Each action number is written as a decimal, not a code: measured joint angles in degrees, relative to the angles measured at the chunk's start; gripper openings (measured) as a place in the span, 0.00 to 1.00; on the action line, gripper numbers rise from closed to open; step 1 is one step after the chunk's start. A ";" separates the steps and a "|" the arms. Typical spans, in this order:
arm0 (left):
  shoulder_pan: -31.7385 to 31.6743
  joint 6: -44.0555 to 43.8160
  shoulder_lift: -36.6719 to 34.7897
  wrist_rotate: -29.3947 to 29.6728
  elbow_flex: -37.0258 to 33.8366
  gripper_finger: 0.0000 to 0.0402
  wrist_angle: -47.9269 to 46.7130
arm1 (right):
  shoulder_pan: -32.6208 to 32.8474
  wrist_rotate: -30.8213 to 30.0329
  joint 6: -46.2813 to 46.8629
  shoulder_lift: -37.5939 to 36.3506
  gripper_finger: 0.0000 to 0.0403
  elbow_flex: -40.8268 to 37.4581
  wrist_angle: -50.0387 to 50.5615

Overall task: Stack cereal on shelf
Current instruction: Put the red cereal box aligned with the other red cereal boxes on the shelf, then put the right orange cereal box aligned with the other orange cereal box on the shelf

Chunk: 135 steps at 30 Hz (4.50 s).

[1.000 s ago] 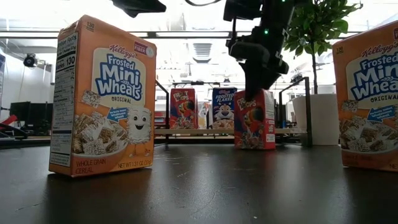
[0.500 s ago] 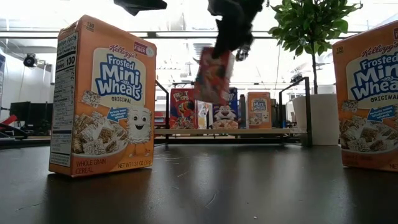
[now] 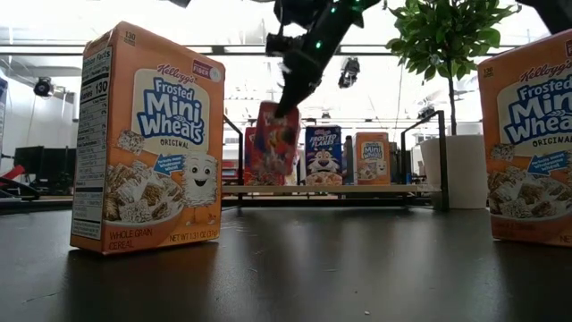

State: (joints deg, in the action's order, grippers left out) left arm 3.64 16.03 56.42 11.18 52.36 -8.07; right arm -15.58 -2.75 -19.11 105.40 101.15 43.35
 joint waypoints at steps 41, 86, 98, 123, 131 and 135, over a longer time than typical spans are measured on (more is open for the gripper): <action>0.00 1.05 0.16 0.02 0.00 0.00 -0.05 | -2.93 -1.91 5.07 -1.88 0.17 2.57 16.87; 0.01 0.74 0.16 0.00 0.00 0.00 -0.10 | -2.83 0.22 3.49 0.45 0.03 -5.75 -4.36; 0.02 0.59 0.16 0.00 0.00 0.00 -0.10 | -2.79 0.20 3.56 0.27 0.03 -5.73 -3.78; 7.55 -6.78 2.80 -0.94 -0.13 0.00 0.97 | 35.22 -3.93 45.88 -21.72 0.03 -20.04 4.18; 8.20 -6.60 3.20 -1.05 -0.13 0.00 1.70 | 50.56 -15.59 64.77 -20.83 0.03 -23.55 4.60; 8.20 -6.10 3.24 -1.08 -0.13 0.00 1.86 | 54.44 -19.91 75.07 -20.89 0.03 -23.57 6.16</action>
State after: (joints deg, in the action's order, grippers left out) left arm 11.84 9.93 59.66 10.10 52.23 -6.20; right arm 38.86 -22.66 55.96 84.51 77.58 49.51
